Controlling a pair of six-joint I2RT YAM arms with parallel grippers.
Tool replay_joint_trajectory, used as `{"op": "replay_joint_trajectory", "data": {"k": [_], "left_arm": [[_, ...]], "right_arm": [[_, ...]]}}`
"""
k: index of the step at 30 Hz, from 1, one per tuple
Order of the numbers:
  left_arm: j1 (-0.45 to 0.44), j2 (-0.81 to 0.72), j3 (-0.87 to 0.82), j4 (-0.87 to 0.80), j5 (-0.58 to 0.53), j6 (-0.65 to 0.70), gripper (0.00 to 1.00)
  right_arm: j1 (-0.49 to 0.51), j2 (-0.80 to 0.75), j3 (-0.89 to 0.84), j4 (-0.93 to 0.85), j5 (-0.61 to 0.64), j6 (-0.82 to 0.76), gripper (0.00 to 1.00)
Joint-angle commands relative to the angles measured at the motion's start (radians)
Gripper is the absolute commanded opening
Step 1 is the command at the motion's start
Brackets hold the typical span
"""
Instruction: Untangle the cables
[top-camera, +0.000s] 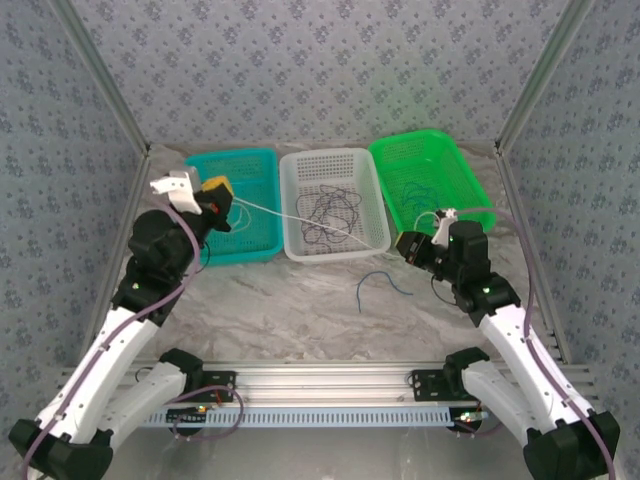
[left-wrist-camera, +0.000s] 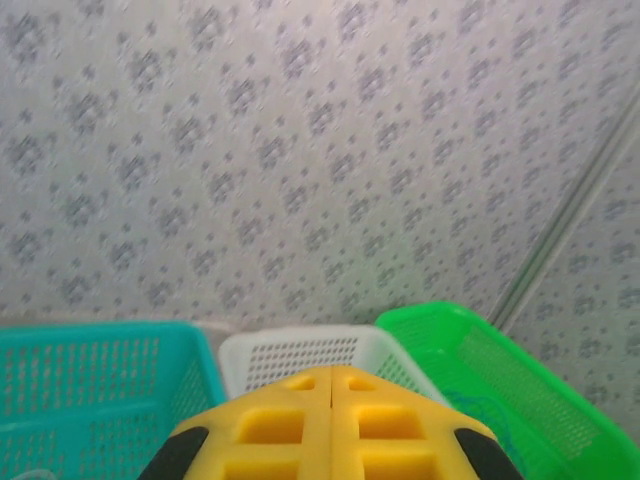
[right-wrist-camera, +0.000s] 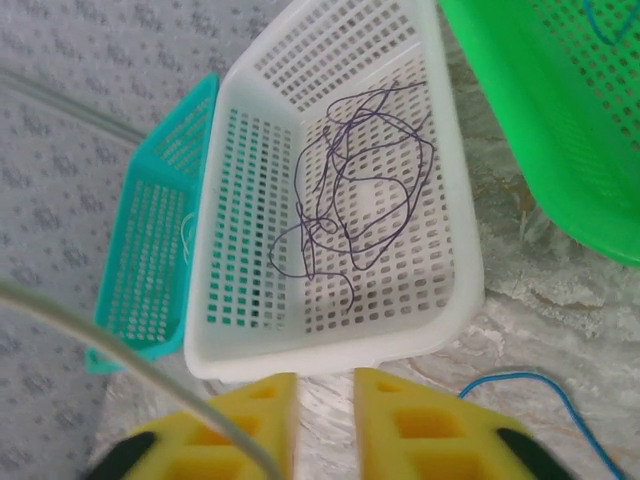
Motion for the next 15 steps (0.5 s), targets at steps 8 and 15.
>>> {"op": "replay_joint_trajectory", "data": {"k": [8, 15], "left_arm": [[0.010, 0.065, 0.280, 0.017, 0.162, 0.038, 0.00], [0.009, 0.154, 0.409, -0.018, 0.163, 0.064, 0.00]], "right_arm": [[0.064, -0.042, 0.023, -0.024, 0.032, -0.014, 0.75], [0.064, -0.070, 0.015, -0.083, 0.065, -0.038, 1.00]]}}
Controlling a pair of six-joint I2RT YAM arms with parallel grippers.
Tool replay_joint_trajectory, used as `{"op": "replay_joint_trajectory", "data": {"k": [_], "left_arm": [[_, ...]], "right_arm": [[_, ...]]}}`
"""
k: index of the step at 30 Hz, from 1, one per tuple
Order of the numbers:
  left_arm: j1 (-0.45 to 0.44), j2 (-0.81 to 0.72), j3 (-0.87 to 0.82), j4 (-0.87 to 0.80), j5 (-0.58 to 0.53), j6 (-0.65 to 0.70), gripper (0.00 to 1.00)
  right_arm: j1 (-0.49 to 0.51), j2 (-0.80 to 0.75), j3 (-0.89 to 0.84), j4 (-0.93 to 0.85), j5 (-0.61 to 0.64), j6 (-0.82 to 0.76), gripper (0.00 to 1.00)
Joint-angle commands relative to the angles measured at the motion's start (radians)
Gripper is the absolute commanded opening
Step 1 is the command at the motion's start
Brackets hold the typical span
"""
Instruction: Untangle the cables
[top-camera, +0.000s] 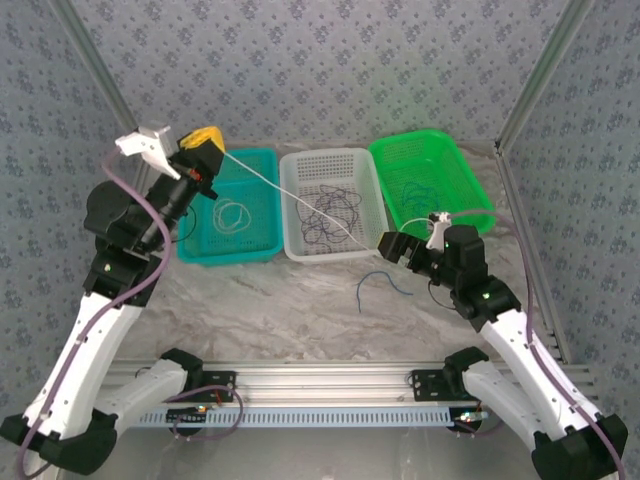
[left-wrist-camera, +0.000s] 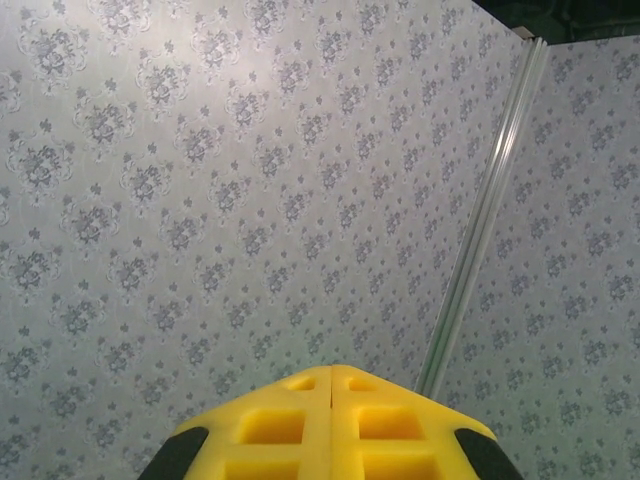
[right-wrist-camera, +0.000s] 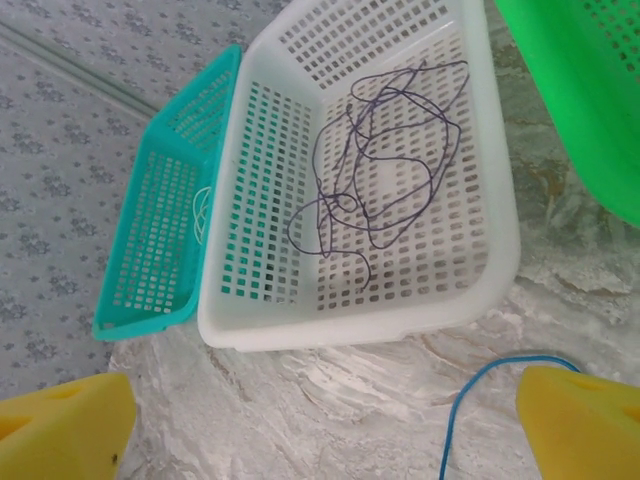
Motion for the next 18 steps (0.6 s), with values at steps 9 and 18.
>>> {"op": "replay_joint_trajectory", "data": {"k": [9, 18], "left_arm": [[0.005, 0.004, 0.024, -0.070, 0.033, 0.065, 0.00], [-0.030, -0.060, -0.240, 0.073, 0.115, -0.097, 0.00]], "right_arm": [[-0.112, -0.183, -0.060, 0.013, 0.084, 0.085, 1.00], [-0.141, -0.152, -0.127, 0.329, -0.028, 0.282, 1.00]]}}
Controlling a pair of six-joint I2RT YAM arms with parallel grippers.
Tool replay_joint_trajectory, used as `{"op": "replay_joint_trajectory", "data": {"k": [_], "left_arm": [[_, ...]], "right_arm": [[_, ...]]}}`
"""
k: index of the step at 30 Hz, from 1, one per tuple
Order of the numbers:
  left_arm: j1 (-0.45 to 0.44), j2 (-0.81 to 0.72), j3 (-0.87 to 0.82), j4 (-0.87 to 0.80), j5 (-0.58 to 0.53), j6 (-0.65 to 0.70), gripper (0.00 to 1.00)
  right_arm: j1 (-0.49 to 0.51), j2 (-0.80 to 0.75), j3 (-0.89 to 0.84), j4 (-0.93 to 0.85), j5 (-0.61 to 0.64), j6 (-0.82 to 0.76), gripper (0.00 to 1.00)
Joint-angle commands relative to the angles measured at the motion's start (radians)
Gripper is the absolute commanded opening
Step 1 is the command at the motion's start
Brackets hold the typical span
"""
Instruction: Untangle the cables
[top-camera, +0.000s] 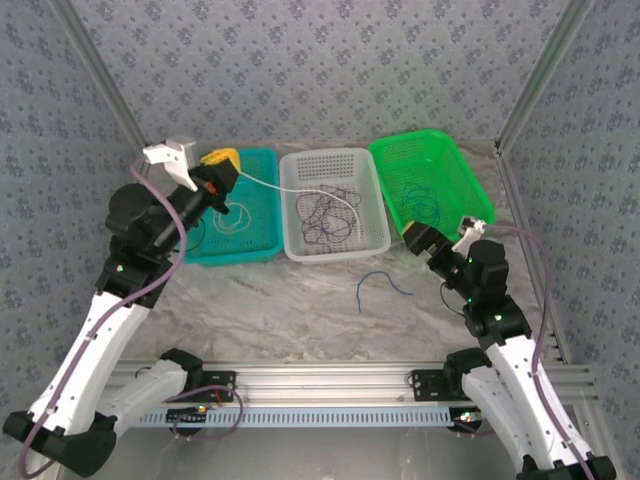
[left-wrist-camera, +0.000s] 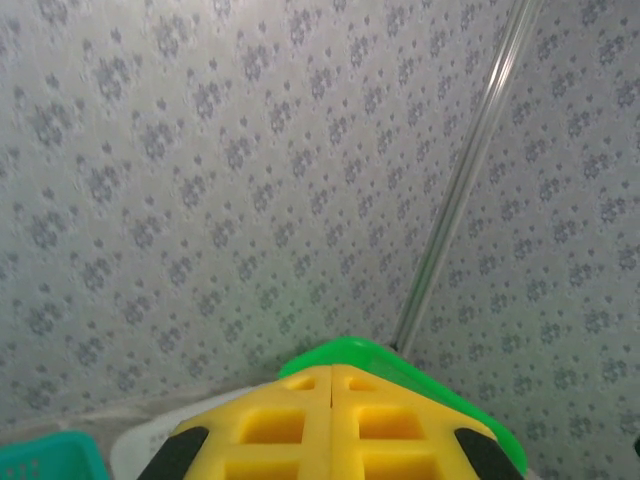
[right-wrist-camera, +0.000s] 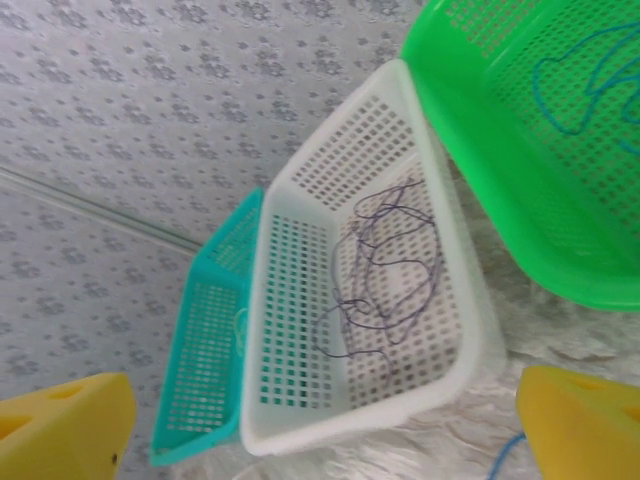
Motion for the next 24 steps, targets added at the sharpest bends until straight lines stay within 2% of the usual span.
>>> {"op": "replay_joint_trajectory", "data": {"k": [1, 5, 9, 19, 24], "left_arm": [[-0.031, -0.020, -0.092, 0.092, 0.026, -0.076, 0.00], [-0.058, -0.030, -0.147, 0.109, -0.017, -0.066, 0.00], [-0.055, -0.031, -0.116, 0.078, -0.101, 0.014, 0.00], [-0.023, 0.019, 0.153, -0.074, -0.124, 0.173, 0.00], [0.001, 0.039, 0.229, -0.113, -0.137, 0.211, 0.00]], "right_arm": [[-0.003, 0.014, -0.010, 0.170, -0.053, 0.089, 1.00], [-0.002, 0.043, 0.029, 0.155, -0.085, 0.092, 1.00], [0.005, 0.046, 0.065, 0.071, -0.066, 0.061, 1.00], [0.010, 0.006, 0.086, -0.102, -0.049, -0.026, 1.00], [0.010, -0.031, 0.083, -0.172, -0.037, -0.064, 1.00]]}}
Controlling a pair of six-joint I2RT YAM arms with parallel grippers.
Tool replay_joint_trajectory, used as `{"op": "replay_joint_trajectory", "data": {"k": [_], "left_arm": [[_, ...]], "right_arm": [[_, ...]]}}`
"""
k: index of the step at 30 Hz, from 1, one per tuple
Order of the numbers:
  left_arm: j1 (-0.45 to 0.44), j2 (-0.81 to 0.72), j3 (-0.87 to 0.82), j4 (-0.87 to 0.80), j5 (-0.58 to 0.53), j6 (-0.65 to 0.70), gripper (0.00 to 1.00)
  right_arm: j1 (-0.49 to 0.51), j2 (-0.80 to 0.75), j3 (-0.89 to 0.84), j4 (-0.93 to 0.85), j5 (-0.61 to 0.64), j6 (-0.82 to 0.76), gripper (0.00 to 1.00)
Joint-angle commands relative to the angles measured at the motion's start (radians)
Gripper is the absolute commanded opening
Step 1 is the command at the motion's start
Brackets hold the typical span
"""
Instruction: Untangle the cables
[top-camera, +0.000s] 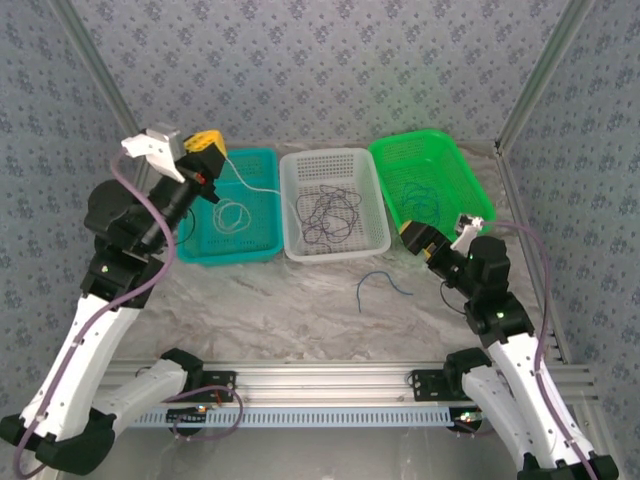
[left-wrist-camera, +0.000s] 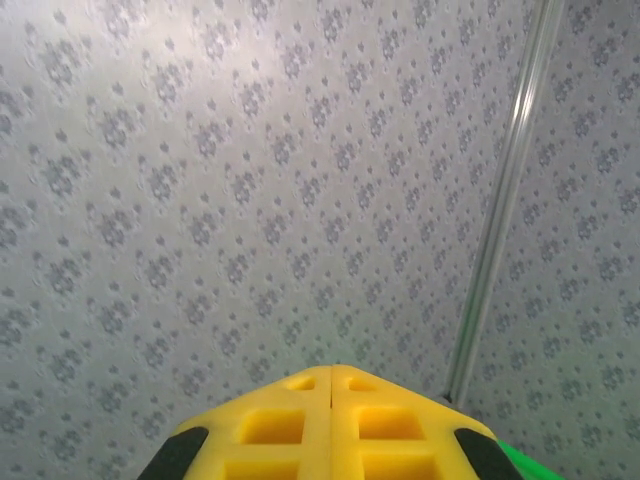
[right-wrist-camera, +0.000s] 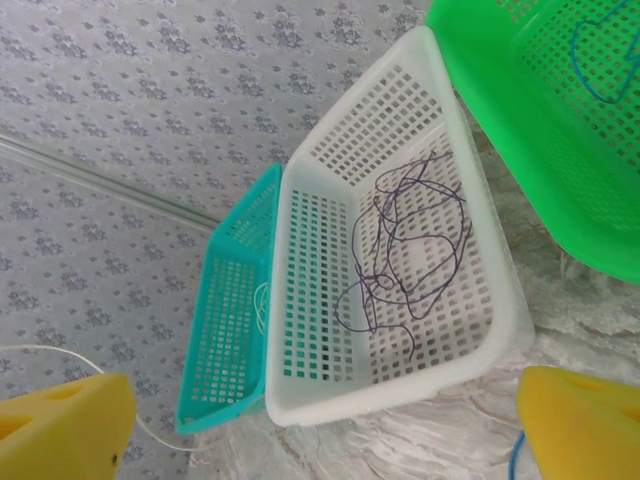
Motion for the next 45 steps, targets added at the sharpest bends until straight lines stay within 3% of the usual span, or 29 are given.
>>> {"op": "replay_joint_trajectory", "data": {"k": [1, 7, 15, 30, 40, 45], "left_arm": [[0.017, 0.019, 0.050, -0.053, -0.028, 0.065, 0.00], [0.049, 0.083, 0.161, -0.077, -0.039, 0.105, 0.00], [0.084, 0.213, 0.333, -0.104, -0.032, 0.137, 0.00], [0.210, 0.372, 0.564, -0.150, -0.014, 0.152, 0.00], [0.309, 0.453, 0.578, -0.142, 0.028, 0.096, 0.00], [0.330, 0.414, 0.413, -0.081, -0.004, 0.090, 0.00]], "right_arm": [[0.006, -0.031, 0.025, -0.095, 0.019, -0.058, 1.00], [0.008, -0.042, 0.015, -0.219, 0.058, -0.105, 0.99], [0.038, -0.032, -0.039, -0.266, 0.054, -0.119, 0.90], [0.240, 0.056, -0.076, -0.271, 0.144, -0.130, 0.84], [0.331, 0.086, -0.070, -0.261, 0.161, -0.138, 0.81], [0.403, 0.126, -0.046, -0.277, 0.188, -0.152, 0.78]]}}
